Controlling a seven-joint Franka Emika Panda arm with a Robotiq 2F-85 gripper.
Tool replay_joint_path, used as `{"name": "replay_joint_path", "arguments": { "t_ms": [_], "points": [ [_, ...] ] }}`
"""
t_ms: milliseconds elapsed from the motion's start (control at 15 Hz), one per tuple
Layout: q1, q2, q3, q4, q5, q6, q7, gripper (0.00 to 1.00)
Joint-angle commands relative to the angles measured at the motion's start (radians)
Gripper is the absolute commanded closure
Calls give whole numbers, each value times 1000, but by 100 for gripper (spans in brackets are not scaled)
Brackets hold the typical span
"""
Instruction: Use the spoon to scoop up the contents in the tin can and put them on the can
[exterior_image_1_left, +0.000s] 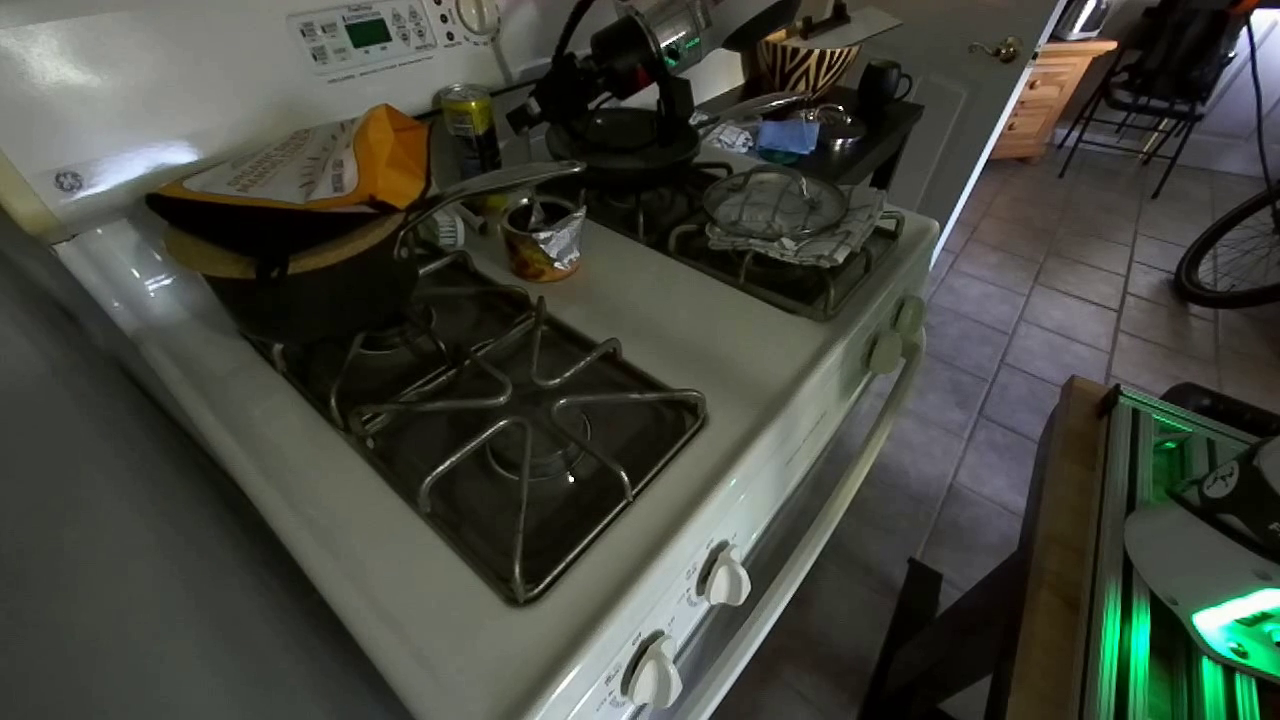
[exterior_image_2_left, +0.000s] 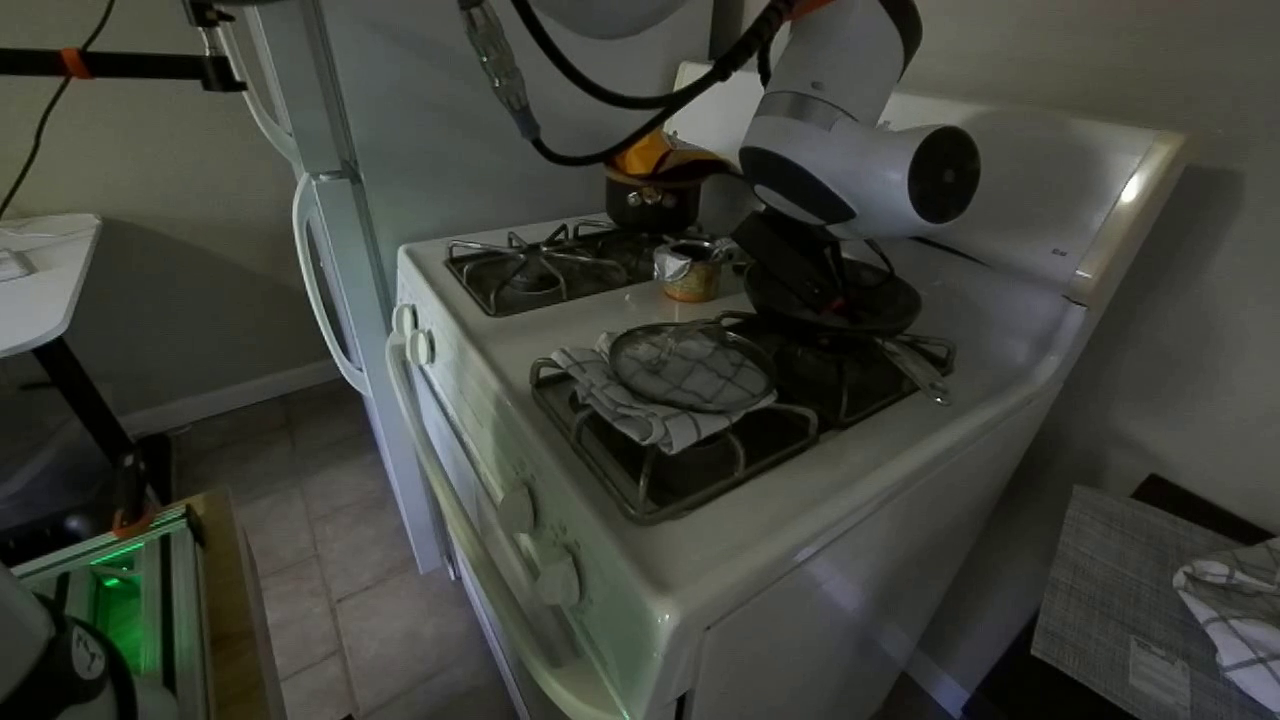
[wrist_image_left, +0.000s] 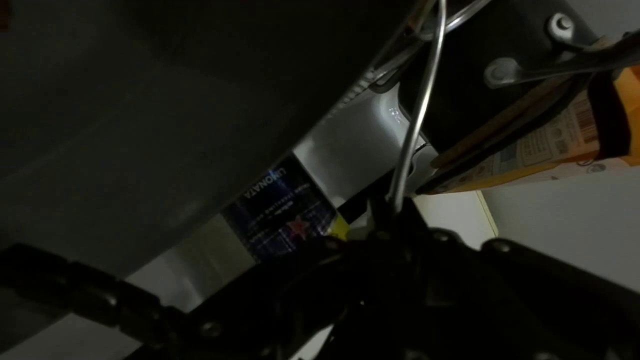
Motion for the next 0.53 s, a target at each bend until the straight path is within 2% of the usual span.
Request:
{"name": "replay_joint_path", "arguments": {
  "t_ms": [0,467],
  "points": [
    [16,22,-42,24,50,-72,-26,98],
    [19,51,-73,58,65,-172,-28,98]
  ]
}}
